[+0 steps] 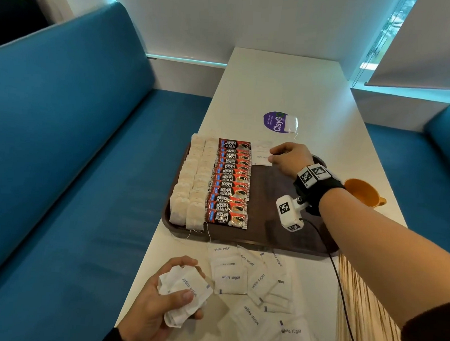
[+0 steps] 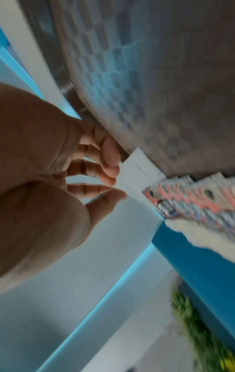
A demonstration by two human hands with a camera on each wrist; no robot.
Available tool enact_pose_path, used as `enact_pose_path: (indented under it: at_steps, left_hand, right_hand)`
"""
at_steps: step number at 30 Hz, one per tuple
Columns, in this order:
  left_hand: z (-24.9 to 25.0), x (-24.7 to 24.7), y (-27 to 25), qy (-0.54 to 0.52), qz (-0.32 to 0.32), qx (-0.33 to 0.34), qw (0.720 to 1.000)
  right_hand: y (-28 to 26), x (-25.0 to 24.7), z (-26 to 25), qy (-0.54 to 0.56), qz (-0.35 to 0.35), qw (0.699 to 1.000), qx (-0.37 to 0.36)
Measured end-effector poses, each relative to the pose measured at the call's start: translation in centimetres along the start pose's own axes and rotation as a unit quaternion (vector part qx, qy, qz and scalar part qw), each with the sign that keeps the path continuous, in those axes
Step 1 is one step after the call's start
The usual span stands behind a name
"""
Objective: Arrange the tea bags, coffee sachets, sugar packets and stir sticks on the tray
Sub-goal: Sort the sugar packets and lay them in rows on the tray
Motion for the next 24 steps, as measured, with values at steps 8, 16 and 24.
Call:
enact_pose_path:
  at_steps: [8, 16, 24]
  left_hand:
    - [0.4, 0.6, -0.7, 0.019, 0.009, 0.024, 1.0]
    - [0.6, 0.2, -1.2, 0.06, 0.031, 0.05, 0.996]
    - [0.6, 0.5, -1.7, 0.087, 0.025, 0.071, 0.993]
  right_hand:
    - [-17.2, 0.6, -3.3, 0.091, -0.135, 0.983, -0.085]
    - [-28.7, 6.8, 2.3, 0.156, -0.207, 0.966, -0.008]
    - [-31.1, 8.2, 4.6, 0.181, -0.194, 0.964, 0.01]
Point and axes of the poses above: each hand's wrist, its own y-axis towards the middle knuckle, its own x-axis out of the palm, z = x × y, the point moved 9 cm from there along y, towards the middle knuckle, and after that the axes turned 6 degrees about x, right-handed, at the moved point
